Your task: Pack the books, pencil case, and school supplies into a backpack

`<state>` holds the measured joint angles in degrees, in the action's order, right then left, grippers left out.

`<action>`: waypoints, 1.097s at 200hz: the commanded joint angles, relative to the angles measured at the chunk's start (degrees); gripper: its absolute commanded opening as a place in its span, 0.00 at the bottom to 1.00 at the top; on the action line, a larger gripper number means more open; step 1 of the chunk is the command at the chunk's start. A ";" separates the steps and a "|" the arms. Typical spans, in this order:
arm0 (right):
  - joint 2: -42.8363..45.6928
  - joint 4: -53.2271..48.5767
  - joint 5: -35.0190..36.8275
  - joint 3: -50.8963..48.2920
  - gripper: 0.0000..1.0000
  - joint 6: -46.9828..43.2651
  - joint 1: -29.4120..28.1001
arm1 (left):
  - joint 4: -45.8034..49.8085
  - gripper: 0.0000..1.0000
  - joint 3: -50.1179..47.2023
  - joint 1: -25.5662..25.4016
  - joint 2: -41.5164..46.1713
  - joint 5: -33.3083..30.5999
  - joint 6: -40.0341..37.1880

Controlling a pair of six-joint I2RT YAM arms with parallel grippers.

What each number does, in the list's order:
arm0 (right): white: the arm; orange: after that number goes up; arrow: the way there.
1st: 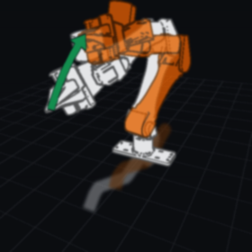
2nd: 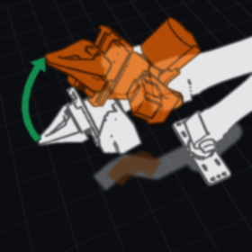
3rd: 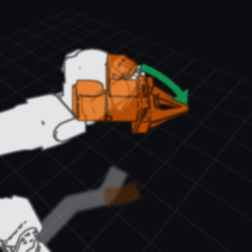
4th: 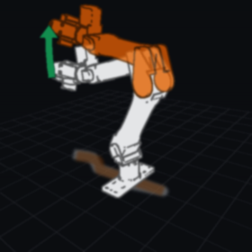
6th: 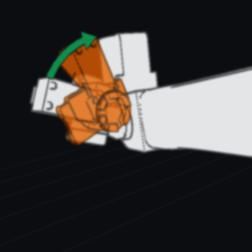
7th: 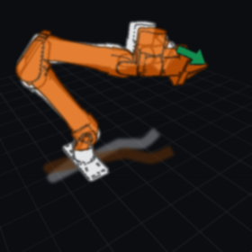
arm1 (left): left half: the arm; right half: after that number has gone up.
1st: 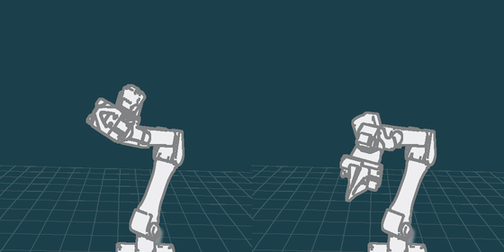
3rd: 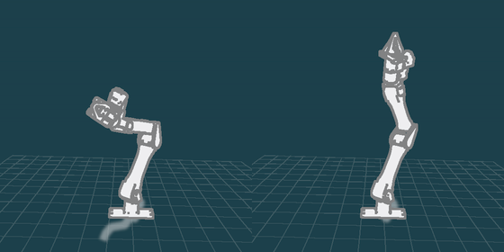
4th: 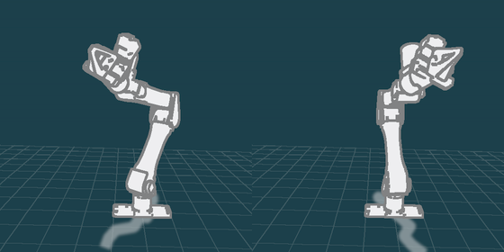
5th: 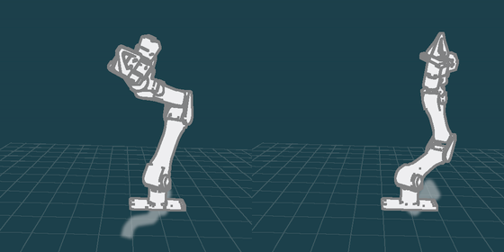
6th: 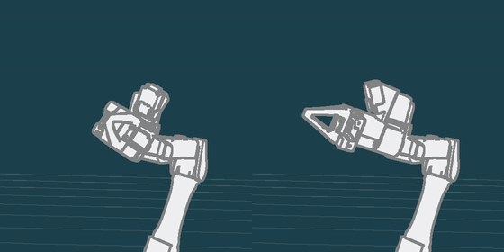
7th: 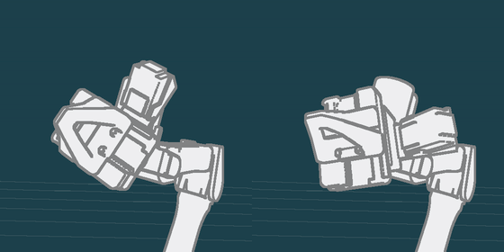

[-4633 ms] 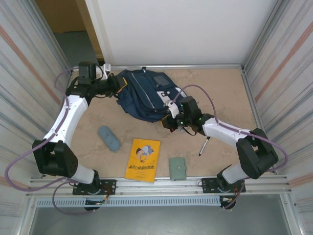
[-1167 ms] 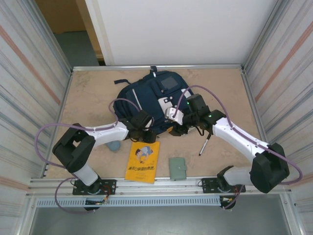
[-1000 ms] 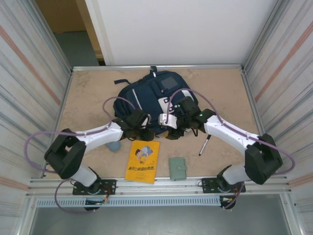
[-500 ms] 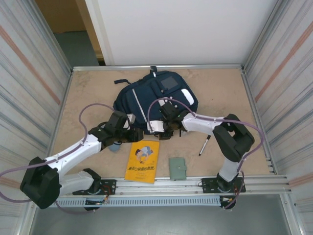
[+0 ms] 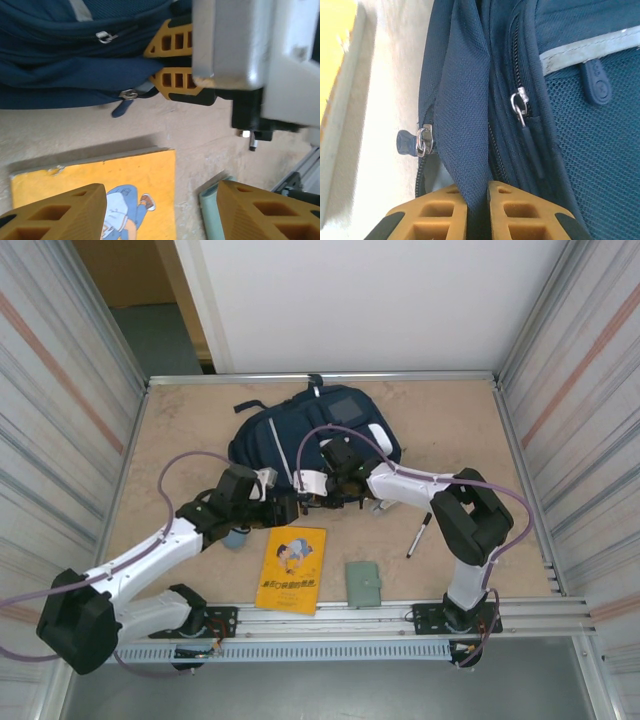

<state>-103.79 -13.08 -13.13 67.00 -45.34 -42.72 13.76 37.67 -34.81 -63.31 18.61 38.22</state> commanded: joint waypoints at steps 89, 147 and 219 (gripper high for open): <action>0.58 7.54 -19.04 4.95 0.00 17.74 2.80 | -8.73 0.52 2.76 3.23 -13.07 1.89 -3.82; 0.38 5.61 -20.68 6.30 0.00 17.84 1.52 | -10.09 0.45 6.14 4.51 -14.37 3.19 -8.60; 0.52 4.75 -20.80 5.32 0.00 17.14 1.50 | -8.56 0.25 5.07 4.75 -14.22 1.00 -9.91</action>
<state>-103.92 -8.64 -29.87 71.00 -29.08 -40.27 5.76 42.26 -30.68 -78.13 20.99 30.13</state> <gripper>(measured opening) 0.125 0.288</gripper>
